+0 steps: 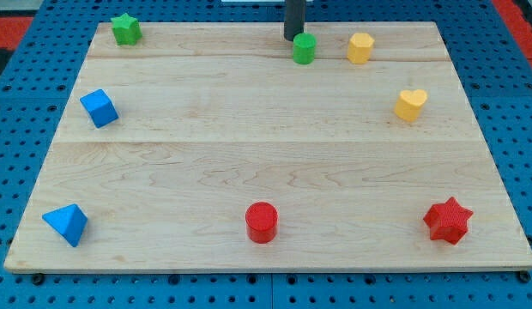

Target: Move the green circle towards the yellow hexagon

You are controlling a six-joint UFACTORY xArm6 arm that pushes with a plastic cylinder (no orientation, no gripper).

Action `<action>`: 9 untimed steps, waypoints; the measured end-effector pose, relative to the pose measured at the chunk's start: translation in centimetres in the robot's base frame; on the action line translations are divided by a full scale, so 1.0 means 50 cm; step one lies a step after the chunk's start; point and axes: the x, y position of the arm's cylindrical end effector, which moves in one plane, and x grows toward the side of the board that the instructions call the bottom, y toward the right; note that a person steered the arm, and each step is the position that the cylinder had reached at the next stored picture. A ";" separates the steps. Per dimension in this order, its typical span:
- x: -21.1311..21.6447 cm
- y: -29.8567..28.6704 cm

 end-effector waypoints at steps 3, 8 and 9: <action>0.048 -0.094; 0.059 0.029; 0.059 0.025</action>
